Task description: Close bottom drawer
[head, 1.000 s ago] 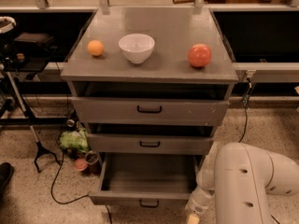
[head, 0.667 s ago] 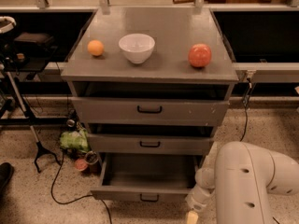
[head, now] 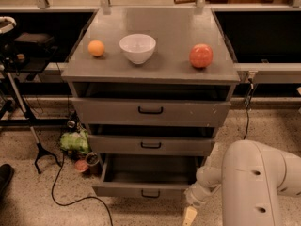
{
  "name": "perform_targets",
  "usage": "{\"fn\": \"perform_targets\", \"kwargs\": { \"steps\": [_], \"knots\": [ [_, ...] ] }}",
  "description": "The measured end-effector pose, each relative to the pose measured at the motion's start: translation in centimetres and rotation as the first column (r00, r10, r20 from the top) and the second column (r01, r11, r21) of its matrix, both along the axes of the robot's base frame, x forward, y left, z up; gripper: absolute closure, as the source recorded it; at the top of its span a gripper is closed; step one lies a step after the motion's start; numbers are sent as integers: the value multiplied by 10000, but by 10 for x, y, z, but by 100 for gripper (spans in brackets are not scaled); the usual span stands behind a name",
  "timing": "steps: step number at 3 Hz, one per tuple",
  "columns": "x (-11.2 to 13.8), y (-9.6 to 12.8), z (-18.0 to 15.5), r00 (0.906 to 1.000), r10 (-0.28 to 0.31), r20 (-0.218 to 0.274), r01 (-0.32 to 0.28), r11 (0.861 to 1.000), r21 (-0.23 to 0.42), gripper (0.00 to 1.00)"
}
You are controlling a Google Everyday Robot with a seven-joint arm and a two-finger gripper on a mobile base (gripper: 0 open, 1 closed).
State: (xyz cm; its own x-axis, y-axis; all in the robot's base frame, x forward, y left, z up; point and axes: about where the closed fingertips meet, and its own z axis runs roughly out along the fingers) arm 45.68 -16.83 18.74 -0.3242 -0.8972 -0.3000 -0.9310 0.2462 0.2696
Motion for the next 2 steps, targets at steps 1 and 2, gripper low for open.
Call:
{"fn": "perform_targets", "kwargs": {
  "steps": [1,2],
  "knots": [
    [4,-1,2,9997,-101,221,103,9999,-46,19],
    [7,-2,2,9994,-207,269,212,9996,-179,42]
  ]
}}
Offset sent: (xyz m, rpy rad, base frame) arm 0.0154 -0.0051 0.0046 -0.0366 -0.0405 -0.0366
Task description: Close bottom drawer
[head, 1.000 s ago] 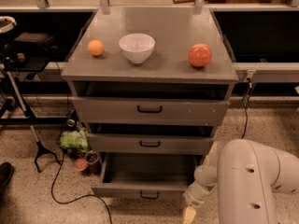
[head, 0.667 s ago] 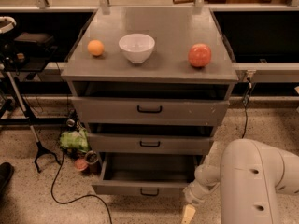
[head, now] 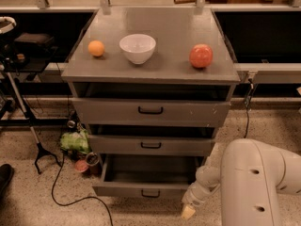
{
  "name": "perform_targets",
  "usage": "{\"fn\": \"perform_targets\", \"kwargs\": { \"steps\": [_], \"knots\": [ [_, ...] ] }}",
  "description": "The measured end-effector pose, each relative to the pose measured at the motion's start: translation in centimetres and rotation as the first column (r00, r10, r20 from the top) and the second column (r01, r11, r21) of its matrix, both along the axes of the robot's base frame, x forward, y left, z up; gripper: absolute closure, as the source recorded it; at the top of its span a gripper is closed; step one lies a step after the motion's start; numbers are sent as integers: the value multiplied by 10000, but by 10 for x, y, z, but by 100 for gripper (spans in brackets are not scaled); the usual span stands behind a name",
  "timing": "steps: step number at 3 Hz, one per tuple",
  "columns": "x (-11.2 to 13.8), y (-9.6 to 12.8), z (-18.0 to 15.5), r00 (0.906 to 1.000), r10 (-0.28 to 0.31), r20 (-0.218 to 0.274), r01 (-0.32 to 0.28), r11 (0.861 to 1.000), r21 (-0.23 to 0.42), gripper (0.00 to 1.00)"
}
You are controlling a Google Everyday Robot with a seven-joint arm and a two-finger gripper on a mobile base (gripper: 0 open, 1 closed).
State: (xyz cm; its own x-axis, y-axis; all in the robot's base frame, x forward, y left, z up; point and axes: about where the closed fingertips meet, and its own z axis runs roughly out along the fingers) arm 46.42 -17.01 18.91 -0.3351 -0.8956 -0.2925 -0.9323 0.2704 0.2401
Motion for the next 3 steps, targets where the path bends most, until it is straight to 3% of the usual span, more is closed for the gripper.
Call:
{"fn": "perform_targets", "kwargs": {
  "steps": [2,3],
  "knots": [
    [16,9,-2,9999,-136,-44,134,9992,-364,89],
    [32,18,-3,9999,-106,-21,105,9987,-502,100]
  ]
}}
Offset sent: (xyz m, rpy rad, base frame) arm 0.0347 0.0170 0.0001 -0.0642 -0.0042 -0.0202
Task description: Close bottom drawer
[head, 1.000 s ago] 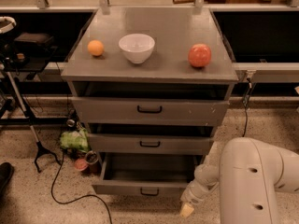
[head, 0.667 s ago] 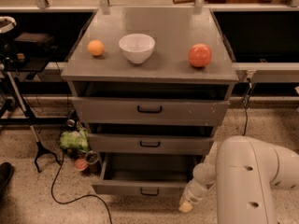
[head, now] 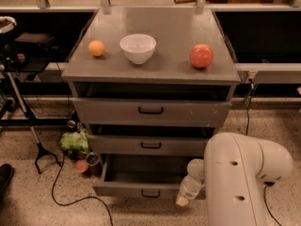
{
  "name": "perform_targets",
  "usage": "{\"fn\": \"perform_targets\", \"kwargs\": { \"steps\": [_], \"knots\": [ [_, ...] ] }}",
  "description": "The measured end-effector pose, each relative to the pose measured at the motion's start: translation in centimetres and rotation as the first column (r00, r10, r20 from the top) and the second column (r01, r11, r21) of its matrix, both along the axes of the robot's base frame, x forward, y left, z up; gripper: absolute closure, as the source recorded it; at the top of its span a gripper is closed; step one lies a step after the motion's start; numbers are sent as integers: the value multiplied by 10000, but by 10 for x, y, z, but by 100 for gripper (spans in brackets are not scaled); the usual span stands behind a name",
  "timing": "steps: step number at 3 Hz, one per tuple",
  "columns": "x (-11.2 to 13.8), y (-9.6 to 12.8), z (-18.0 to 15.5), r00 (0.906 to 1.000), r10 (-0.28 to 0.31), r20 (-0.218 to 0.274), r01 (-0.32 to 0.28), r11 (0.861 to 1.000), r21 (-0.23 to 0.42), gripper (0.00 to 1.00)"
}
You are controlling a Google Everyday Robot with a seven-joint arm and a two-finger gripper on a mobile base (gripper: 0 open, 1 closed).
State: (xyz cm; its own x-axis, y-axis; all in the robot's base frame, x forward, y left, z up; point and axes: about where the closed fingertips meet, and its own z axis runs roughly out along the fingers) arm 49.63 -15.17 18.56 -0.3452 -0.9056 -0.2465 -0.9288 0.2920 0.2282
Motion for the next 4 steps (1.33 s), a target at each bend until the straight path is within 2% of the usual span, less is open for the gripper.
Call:
{"fn": "perform_targets", "kwargs": {
  "steps": [1,2,4],
  "knots": [
    [12,5,-5,9999,-73,-103,72,9999,-106,84],
    [25,10,-8,9999,-102,-77,101,9998,-151,61],
    [55,18,2,9968,-417,680,423,9991,-82,14]
  ]
}}
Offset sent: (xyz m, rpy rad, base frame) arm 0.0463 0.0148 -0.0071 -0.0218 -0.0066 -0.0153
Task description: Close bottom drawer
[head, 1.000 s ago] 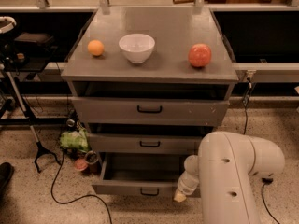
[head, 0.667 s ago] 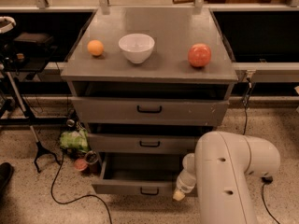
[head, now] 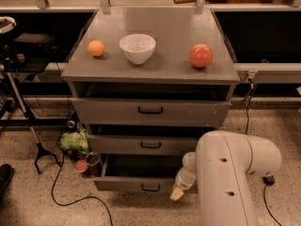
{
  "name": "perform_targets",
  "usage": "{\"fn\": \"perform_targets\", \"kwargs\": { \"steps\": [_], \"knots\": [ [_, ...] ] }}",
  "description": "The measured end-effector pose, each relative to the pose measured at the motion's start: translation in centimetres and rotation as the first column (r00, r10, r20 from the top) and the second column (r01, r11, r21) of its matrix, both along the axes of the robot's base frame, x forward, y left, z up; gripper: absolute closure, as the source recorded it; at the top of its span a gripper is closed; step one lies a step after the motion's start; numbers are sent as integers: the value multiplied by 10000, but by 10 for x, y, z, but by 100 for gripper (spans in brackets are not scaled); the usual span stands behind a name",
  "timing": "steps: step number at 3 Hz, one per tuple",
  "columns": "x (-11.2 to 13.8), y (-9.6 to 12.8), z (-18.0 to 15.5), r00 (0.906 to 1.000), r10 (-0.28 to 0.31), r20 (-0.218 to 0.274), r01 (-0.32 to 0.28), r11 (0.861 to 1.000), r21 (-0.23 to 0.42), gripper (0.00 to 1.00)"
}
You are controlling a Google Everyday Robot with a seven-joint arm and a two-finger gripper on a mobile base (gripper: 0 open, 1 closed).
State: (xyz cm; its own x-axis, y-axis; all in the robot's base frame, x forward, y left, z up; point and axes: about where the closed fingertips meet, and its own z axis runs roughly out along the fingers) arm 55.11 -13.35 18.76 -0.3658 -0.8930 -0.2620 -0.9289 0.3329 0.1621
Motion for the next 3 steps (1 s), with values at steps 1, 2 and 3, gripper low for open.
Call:
{"fn": "perform_targets", "kwargs": {
  "steps": [1,2,3],
  "knots": [
    [-2,-1,0,10000,-1,2,1,10000,-1,0],
    [13,2,-4,9994,-236,259,240,9996,-143,0],
    [29,5,-7,9967,-589,564,603,9979,-227,0]
  ]
}}
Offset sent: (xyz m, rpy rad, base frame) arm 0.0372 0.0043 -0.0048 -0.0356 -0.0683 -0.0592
